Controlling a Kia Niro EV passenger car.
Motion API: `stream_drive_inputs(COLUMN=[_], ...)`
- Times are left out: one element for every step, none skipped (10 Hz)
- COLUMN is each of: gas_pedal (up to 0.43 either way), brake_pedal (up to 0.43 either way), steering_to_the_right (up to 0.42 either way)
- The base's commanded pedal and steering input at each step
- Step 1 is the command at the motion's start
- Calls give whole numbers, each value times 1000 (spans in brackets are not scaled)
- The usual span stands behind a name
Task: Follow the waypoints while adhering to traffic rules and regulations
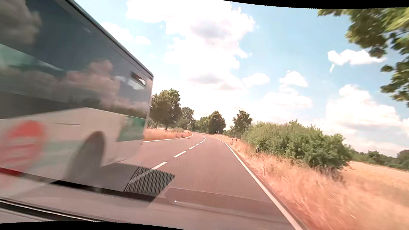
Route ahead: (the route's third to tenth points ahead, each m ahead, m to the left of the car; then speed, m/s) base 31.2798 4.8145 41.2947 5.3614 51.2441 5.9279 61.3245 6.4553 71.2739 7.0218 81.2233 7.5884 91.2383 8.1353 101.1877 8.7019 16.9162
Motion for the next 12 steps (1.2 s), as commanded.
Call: stream_drive_inputs(gas_pedal=[0, 0, 0, 0, 0, 0, 0, 0, 0, 0, 0, 0], brake_pedal=[0, 0, 0, 0, 0, 0, 0, 0, 0, 0, 0, 0], steering_to_the_right=[-5, -5, -5, -5, -5, -5, -5, -5, -5, -5, -5, -5])
